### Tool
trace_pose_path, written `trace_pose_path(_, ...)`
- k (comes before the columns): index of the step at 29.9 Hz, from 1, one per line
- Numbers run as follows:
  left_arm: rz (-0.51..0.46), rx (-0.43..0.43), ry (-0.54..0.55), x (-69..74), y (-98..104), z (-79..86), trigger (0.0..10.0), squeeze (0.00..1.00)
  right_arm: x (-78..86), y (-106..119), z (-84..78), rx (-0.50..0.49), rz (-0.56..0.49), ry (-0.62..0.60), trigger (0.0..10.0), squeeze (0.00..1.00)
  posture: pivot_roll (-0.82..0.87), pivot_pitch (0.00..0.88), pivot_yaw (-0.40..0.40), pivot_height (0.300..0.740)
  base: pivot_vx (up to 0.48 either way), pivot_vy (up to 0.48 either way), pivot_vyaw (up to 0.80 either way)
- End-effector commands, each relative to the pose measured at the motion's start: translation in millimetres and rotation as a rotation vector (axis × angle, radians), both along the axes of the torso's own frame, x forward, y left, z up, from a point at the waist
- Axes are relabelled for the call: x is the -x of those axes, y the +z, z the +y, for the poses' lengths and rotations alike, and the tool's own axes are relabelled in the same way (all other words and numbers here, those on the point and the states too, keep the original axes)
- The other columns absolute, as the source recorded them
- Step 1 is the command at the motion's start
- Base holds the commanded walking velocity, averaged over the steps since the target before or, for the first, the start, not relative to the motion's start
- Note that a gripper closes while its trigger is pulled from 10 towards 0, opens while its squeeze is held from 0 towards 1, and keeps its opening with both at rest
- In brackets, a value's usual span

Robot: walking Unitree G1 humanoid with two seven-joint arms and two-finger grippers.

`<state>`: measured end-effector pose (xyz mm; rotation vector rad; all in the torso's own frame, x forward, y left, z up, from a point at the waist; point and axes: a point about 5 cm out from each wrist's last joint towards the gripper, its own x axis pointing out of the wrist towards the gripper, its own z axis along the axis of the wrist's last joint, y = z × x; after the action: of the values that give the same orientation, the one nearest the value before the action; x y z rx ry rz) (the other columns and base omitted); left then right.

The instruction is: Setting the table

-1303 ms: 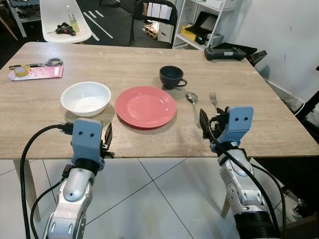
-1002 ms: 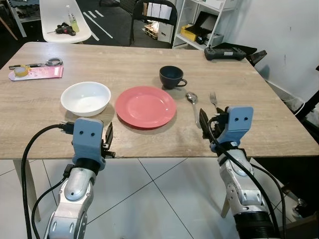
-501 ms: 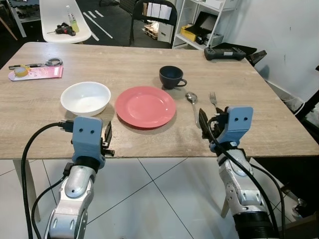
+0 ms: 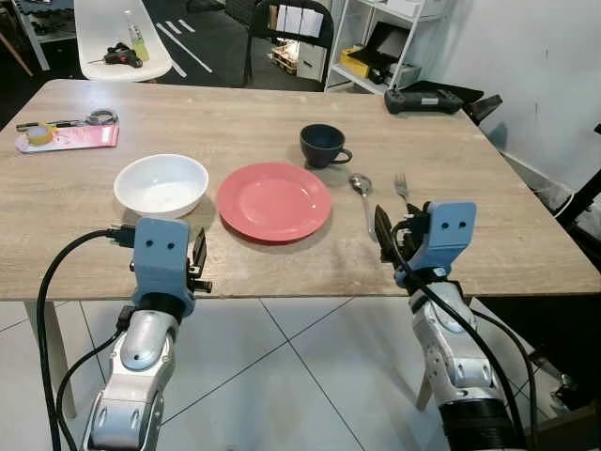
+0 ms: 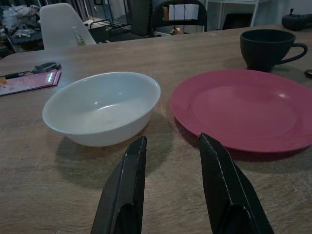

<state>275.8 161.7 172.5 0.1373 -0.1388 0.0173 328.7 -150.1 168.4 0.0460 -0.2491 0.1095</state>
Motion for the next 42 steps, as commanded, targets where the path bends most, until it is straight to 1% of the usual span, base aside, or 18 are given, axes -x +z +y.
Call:
trace_pose_path(1, 0.023, -0.007, 0.014, -0.9, -4, 1.2, 10.0, 0.0, -0.3, -2, -3.1, -0.01, 0.006, -0.013, 10.0, 0.0, 0.08, 0.042, 0.006, 0.74, 0.0, 0.0, 0.0)
trace_pose_path(23, 0.046, 0.001, 0.035, -2.0, -7, 3.9, 10.0, 0.0, -0.4, -3, -3.8, -0.003, 0.006, -0.012, 10.0, 0.0, 0.08, 0.039, 0.006, 0.74, 0.0, 0.0, 0.0)
trace_pose_path(26, 0.042, 0.035, 0.024, -5.3, -3, 8.2, 10.0, 0.0, -0.9, 3, -4.7, 0.065, -0.021, -0.005, 10.0, 0.0, 0.08, 0.039, 0.006, 0.74, 0.0, 0.0, 0.0)
trace_pose_path(28, 0.042, 0.042, 0.02, -6.1, -2, 9.3, 10.0, 0.0, -1.0, 4, -4.6, 0.077, -0.028, -0.001, 10.0, 0.0, 0.08, 0.039, 0.006, 0.74, 0.0, 0.0, 0.0)
trace_pose_path(29, 0.038, 0.059, 0.026, -13.6, 8, 20.8, 10.0, 0.0, -1.4, 13, -5.8, 0.104, -0.058, 0.004, 10.0, 0.0, 0.08, 0.053, 0.004, 0.74, 0.0, 0.0, 0.0)
trace_pose_path(30, 0.034, 0.07, 0.034, -17.6, 13, 27.1, 10.0, 0.0, -1.7, 17, -6.6, 0.114, -0.07, 0.004, 10.0, 0.0, 0.08, 0.055, 0.003, 0.74, 0.0, 0.0, 0.0)
trace_pose_path(31, 0.034, 0.07, 0.034, -17.6, 13, 27.1, 10.0, 0.0, -1.7, 17, -6.6, 0.114, -0.07, 0.004, 10.0, 0.0, 0.08, 0.055, 0.003, 0.74, 0.0, 0.0, 0.0)
trace_pose_path(32, 0.155, -0.133, 0.015, -33.1, 18, 43.6, 10.0, 0.0, -3.1, 25, -10.5, 0.134, -0.091, 0.0, 10.0, 0.0, 0.08, 0.059, 0.004, 0.74, 0.0, 0.0, 0.0)
trace_pose_path(33, 0.227, -0.235, -0.023, -38.2, 19, 51.8, 10.0, 0.0, -3.7, 28, -12.0, 0.137, -0.097, -0.001, 10.0, 0.0, 0.08, 0.064, 0.008, 0.74, 0.0, 0.0, 0.0)
trace_pose_path(34, 0.227, -0.235, -0.023, -38.2, 19, 51.8, 10.0, 0.0, -3.7, 28, -12.0, 0.137, -0.097, -0.001, 10.0, 0.0, 0.08, 0.064, 0.008, 0.74, 0.0, 0.0, 0.0)
trace_pose_path(35, 0.291, -0.298, -0.059, -41.1, 21, 59.4, 10.0, 0.0, -4.0, 31, -13.3, 0.139, -0.103, -0.003, 10.0, 0.0, 0.08, 0.067, 0.01, 0.74, 0.0, 0.0, 0.0)
trace_pose_path(36, 0.311, -0.354, -0.084, -42.7, 25, 64.8, 10.0, 0.0, -4.1, 33, -13.6, 0.139, -0.107, -0.003, 10.0, 0.0, 0.08, 0.075, 0.019, 0.74, 0.0, 0.0, 0.0)
trace_pose_path(37, 0.32, -0.387, -0.097, -43.6, 28, 68.2, 10.0, 0.0, -4.2, 34, -13.8, 0.139, -0.11, -0.004, 10.0, 0.0, 0.08, 0.075, 0.019, 0.74, 0.0, 0.0, 0.0)
trace_pose_path(38, 0.323, -0.523, -0.123, -44.4, 32, 72.1, 10.0, 0.0, -3.6, 34, -14.2, 0.139, -0.113, -0.006, 10.0, 0.0, 0.08, 0.08, 0.032, 0.74, 0.0, 0.0, 0.0)
trace_pose_path(39, 0.329, -0.621, -0.143, -44.7, 34, 74.5, 10.0, 0.0, -3.2, 35, -14.5, 0.139, -0.116, -0.008, 10.0, 0.0, 0.08, 0.08, 0.032, 0.74, 0.0, 0.0, 0.0)
trace_pose_path(40, 0.329, -0.621, -0.143, -44.7, 34, 74.5, 10.0, 0.0, -3.2, 35, -14.5, 0.139, -0.116, -0.008, 10.0, 0.0, 0.08, 0.08, 0.032, 0.74, 0.0, 0.0, 0.0)
trace_pose_path(41, 0.34, -0.7, -0.156, -44.1, 37, 76.2, 10.0, 0.0, -2.4, 34, -14.7, 0.138, -0.117, -0.012, 10.0, 0.0, 0.08, 0.085, 0.042, 0.74, 0.0, 0.0, 0.0)
trace_pose_path(42, 0.341, -0.803, -0.163, -43.1, 40, 78.0, 10.0, 0.0, -1.3, 33, -14.7, 0.134, -0.115, -0.017, 10.0, 0.0, 0.08, 0.088, 0.048, 0.74, 0.0, 0.0, 0.0)
